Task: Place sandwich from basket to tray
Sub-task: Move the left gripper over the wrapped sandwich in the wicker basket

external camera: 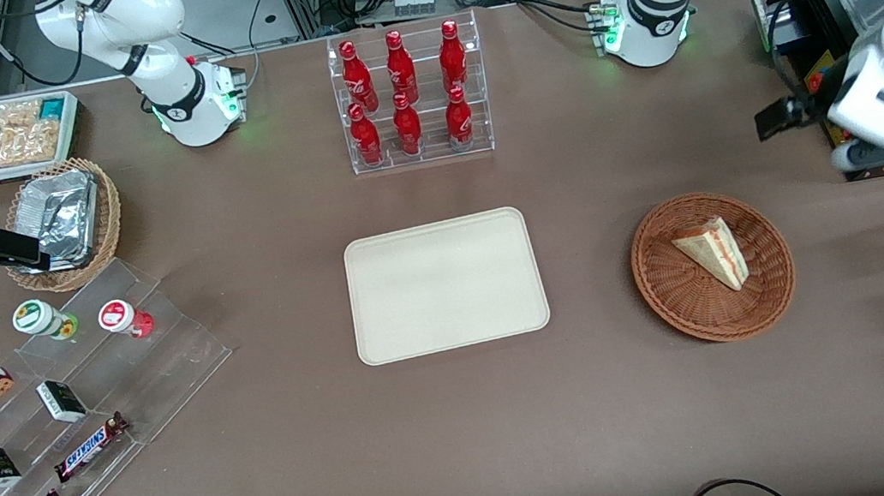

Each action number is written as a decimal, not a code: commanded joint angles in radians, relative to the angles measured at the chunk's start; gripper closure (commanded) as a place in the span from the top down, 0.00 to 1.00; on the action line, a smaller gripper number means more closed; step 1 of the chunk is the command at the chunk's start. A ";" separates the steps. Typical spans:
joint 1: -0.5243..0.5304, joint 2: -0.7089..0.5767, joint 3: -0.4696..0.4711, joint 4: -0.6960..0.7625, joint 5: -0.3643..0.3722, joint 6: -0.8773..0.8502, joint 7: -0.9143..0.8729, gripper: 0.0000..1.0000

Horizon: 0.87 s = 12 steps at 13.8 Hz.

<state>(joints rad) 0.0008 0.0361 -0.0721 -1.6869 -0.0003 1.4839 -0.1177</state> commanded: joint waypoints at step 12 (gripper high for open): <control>0.001 0.199 0.009 -0.226 0.008 0.484 -0.134 1.00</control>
<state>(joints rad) 0.0044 0.2654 -0.0667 -1.8382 0.0010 1.9007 -0.2014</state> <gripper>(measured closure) 0.000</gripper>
